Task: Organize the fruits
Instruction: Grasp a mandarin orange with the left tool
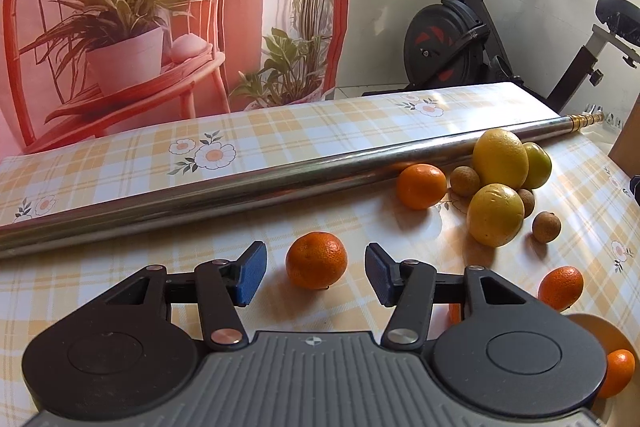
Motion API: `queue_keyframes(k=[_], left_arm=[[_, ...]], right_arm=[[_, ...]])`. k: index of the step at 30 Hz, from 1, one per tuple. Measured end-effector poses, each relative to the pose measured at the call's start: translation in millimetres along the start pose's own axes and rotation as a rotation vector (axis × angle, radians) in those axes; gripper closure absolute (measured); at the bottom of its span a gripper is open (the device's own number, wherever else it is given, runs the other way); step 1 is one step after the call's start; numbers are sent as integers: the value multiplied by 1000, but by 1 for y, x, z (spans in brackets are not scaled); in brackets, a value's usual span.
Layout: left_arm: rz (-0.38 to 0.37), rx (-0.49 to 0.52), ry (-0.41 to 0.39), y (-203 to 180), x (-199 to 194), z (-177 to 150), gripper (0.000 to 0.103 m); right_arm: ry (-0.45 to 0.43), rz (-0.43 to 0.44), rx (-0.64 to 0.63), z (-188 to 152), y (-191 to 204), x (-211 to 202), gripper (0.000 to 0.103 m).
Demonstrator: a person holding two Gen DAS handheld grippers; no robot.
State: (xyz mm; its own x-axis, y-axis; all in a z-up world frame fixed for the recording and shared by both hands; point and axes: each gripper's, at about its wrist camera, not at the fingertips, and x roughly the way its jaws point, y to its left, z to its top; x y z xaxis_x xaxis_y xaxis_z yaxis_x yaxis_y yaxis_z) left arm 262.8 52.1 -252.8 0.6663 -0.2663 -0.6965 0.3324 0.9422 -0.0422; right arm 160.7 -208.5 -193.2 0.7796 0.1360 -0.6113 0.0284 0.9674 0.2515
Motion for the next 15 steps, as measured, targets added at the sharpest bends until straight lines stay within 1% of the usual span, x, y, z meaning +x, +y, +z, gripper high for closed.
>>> queue_keyframes(k=[7,11,15], left_arm=[[10,-18,20,2,13,2,50],[2,-13,27,1,16,3,66],[5,-14,-7,-1,9,2,66]], right_arm=[[8,0,1,-1,-2,4,0],[7,-2,8,-1,-5,6,0],[11,0,7,-2,-6,6,0]])
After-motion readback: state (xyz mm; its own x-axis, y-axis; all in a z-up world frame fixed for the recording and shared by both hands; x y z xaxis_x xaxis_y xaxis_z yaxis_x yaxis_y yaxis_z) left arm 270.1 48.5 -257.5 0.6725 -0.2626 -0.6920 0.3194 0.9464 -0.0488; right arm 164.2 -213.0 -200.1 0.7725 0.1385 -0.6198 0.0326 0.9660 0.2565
